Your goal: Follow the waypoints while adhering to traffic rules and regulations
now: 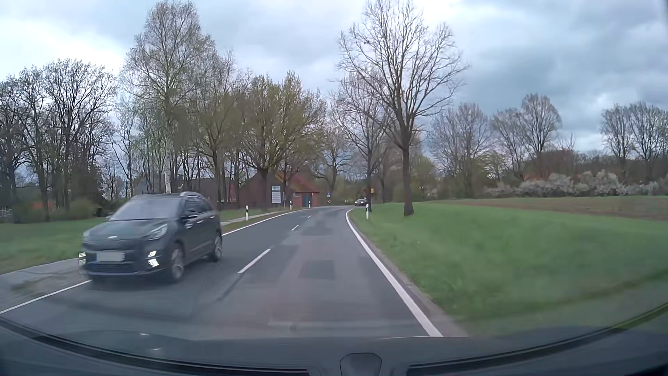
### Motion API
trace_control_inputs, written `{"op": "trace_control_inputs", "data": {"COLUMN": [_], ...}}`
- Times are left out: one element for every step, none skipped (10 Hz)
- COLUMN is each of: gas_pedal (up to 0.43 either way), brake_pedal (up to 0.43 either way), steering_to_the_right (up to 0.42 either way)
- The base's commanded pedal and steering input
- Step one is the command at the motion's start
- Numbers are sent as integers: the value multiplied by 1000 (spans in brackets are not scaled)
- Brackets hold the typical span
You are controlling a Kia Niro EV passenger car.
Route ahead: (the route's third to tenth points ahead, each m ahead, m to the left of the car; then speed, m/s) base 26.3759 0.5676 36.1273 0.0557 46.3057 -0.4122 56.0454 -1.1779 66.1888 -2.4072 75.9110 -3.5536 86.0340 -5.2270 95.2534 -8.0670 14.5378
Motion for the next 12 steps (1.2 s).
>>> {"op": "trace_control_inputs", "data": {"gas_pedal": [0, 0, 0, 0, 0, 0, 0, 0, 0, 0, 0, 0], "brake_pedal": [0, 0, 0, 0, 0, 0, 0, 0, 0, 0, 0, 0], "steering_to_the_right": [-4, -4, -5, -5, -4, -5, -5, -5, -4, -3, -2, -2]}}
